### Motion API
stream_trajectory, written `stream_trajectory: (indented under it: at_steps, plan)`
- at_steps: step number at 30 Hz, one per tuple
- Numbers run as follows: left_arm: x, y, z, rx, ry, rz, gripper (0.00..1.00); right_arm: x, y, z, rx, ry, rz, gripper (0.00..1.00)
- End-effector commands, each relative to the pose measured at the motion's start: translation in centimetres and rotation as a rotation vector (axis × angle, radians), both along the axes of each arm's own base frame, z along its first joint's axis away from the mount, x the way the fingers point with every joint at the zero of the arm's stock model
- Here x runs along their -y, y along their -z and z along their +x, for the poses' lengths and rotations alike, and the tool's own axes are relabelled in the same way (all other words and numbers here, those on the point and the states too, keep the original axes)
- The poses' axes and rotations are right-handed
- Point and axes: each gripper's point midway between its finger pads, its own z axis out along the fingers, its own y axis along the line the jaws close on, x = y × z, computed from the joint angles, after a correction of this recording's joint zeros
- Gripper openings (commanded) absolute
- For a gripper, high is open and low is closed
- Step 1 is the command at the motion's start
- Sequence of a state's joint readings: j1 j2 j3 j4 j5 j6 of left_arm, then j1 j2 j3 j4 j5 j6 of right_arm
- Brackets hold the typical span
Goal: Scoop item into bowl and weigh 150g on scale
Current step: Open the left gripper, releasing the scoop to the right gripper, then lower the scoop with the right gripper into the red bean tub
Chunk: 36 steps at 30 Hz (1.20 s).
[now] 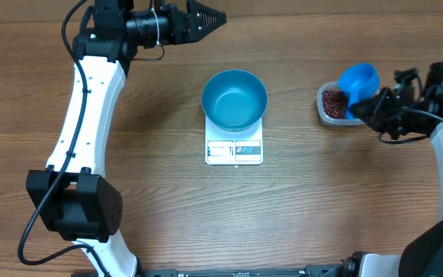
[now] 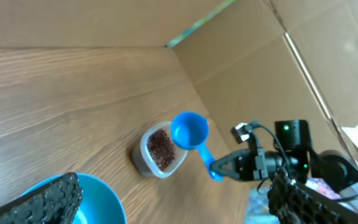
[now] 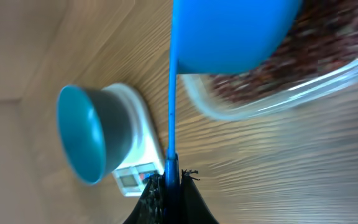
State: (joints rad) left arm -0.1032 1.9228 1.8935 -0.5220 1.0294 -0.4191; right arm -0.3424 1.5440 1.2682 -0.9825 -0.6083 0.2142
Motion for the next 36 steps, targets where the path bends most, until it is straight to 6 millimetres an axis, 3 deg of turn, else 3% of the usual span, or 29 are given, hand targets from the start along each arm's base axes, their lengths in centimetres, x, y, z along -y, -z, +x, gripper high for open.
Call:
stream_trajectory:
  at_steps: [1,9,14,19,28,32,36]
  plan:
    - [-0.1,-1.5,-0.5,0.064,-0.006,0.024,1.00,2.5,0.8,-0.1,-0.016,0.038,-0.063,0.04]
    - [-0.1,-1.4,-0.5,0.066,-0.003,0.028,1.00,1.6,2.7,-1.2,-0.046,-0.086,0.025,0.03]
    - [-0.1,-1.2,-0.6,0.056,-0.002,0.031,1.00,2.6,4.0,-1.4,-0.080,-0.072,0.044,0.03]
    - [-0.1,-1.1,-0.7,0.055,0.000,0.034,0.99,3.3,4.0,-0.8,-0.047,-0.045,0.123,0.04]
    - [-0.1,-1.1,-0.7,0.055,0.000,0.034,1.00,4.3,4.1,-1.0,-0.044,-0.016,0.125,0.41]
    - [-0.1,-1.1,-0.7,0.055,0.000,0.034,1.00,4.9,4.4,-0.9,-0.054,-0.006,0.094,0.52]
    - [-0.1,-1.1,-0.7,0.054,0.000,0.034,1.00,6.3,4.9,-0.6,-0.072,0.058,0.055,0.68]
